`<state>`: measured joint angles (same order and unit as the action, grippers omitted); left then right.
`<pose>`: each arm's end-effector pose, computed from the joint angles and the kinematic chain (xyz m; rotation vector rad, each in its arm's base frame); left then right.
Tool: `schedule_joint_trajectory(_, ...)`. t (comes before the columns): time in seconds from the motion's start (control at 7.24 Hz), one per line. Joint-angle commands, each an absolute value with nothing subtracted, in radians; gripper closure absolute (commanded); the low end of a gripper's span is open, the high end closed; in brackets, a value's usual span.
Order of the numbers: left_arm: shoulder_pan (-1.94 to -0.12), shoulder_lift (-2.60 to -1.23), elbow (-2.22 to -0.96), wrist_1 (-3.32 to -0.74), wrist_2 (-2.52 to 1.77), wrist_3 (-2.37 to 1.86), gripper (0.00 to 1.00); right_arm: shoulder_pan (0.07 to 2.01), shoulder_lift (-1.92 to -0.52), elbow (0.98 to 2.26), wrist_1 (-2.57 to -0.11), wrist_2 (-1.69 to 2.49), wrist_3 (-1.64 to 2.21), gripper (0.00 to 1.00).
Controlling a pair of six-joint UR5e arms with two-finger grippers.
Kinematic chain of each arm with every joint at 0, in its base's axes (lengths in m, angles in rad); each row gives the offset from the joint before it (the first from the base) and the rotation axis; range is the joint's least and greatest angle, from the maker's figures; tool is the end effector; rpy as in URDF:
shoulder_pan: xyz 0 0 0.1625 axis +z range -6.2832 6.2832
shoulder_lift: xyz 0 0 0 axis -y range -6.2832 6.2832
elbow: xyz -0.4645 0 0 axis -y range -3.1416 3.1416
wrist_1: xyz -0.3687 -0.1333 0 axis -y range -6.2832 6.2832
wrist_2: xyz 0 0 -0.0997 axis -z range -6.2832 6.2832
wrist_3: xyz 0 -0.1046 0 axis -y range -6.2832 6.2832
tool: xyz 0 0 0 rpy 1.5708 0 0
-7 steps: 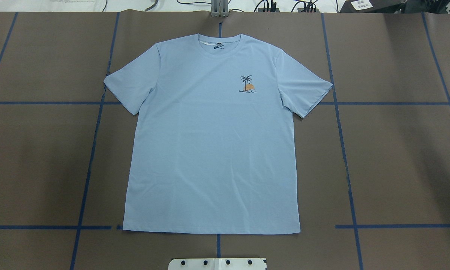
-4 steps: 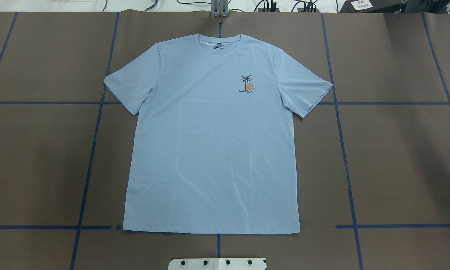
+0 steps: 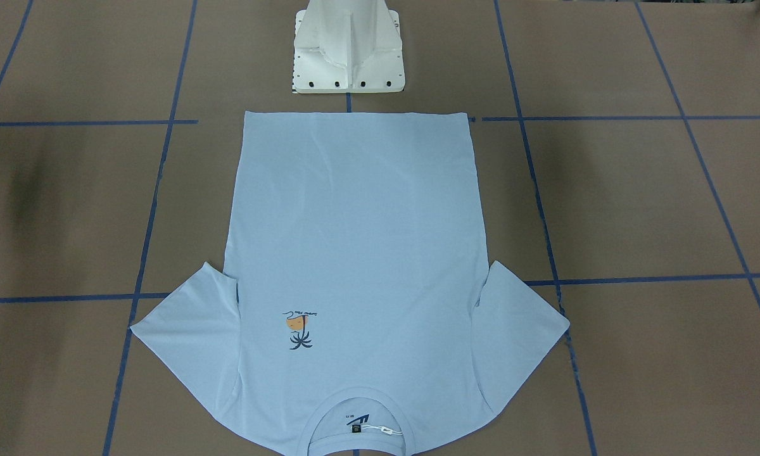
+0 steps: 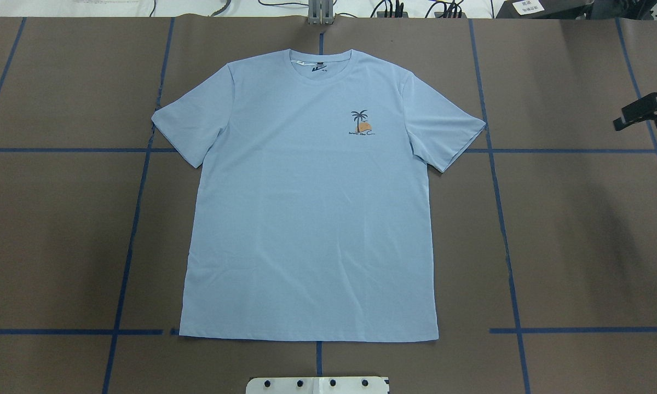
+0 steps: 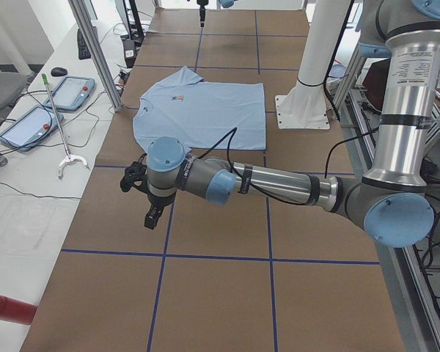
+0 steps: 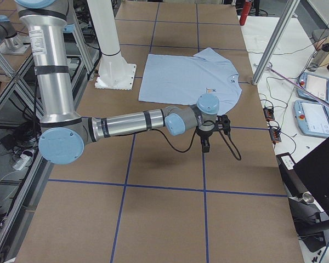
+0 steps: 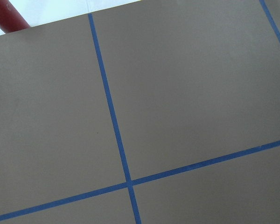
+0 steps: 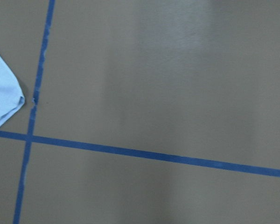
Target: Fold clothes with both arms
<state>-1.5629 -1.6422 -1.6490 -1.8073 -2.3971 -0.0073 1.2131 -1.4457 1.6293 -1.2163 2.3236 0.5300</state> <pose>-0.0523 -0.5172 0.5990 0.3576 0.8185 0.1600 -0.1330 -0.5323 0.5705 0.1470 -0.8814 -0.0418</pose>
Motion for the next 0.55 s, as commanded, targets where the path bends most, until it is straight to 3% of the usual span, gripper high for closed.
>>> schedule_joint_trajectory(0.0,-1.534,-1.64,-1.641,-1.828,-2.43,-0.011,0.0,0.935,-1.351,1.544,-0.937,2.069,1.02,0.03)
schedule_joint_trajectory(0.28,-1.526,-1.644,-1.641,-1.83,-2.431,-0.056,0.0,0.865,-1.176,1.39,-0.91,1.93,1.14,0.3)
schedule_joint_trajectory(0.41,-1.526,-1.643,-1.644,-1.833,-2.431,-0.063,0.0,0.864,-1.142,1.349,-0.91,1.916,1.137,0.34)
